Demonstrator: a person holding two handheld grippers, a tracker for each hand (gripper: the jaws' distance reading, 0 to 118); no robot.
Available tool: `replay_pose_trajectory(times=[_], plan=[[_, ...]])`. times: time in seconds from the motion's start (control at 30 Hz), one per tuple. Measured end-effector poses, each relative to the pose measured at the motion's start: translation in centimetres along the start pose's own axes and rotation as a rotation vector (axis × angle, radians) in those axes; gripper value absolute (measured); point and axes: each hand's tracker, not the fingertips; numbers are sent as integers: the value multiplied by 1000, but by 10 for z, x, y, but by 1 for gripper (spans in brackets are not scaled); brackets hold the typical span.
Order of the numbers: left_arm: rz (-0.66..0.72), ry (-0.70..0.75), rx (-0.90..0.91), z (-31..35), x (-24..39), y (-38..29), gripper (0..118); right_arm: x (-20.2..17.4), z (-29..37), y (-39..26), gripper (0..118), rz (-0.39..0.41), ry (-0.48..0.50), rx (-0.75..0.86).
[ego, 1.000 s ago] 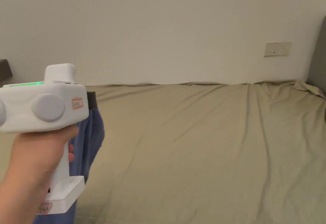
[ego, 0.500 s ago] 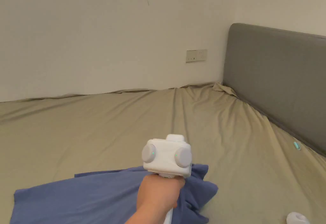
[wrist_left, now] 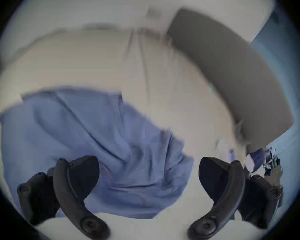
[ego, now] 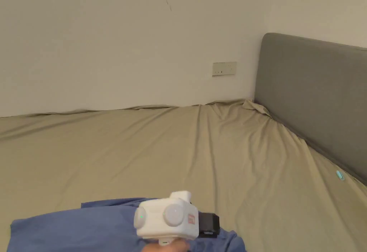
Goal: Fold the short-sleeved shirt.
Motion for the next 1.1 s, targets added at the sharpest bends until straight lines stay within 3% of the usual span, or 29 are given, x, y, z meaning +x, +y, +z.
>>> replay_pose_trajectory(times=[0.1,0.23,0.27,0.3,0.33,0.43,0.57,0.8,1.0,1.03,1.07,1.1], plan=[[-98,66,275,133,-10,19,118,-14,-5,2,2,-34,65,39],[-129,414,502,265,-47,-27,118,-42,-19,-11,2,-63,171,17],[-103,499,528,280,-64,-44,110,-51,-24,-17,2,-56,192,-4],[-78,544,529,294,-73,-61,81,-59,-28,-23,2,-50,203,-22],[-55,562,535,307,-84,-81,0,-68,-32,-29,2,-43,215,-39],[98,575,486,319,-112,-136,0,-90,-48,-44,2,-58,257,-80],[90,560,437,322,-132,-147,0,-108,-64,-42,2,-52,291,-91],[124,546,460,308,-149,-114,0,-119,-86,-37,2,-23,303,-84],[55,657,362,229,-214,-63,0,-130,-122,-60,2,8,312,-165],[43,677,338,209,-230,-50,30,-132,-128,-65,2,22,307,-187],[21,697,303,186,-250,-37,82,-133,-136,-71,2,29,305,-201],[25,703,252,167,-269,-29,118,-134,-143,-76,2,34,305,-217]])
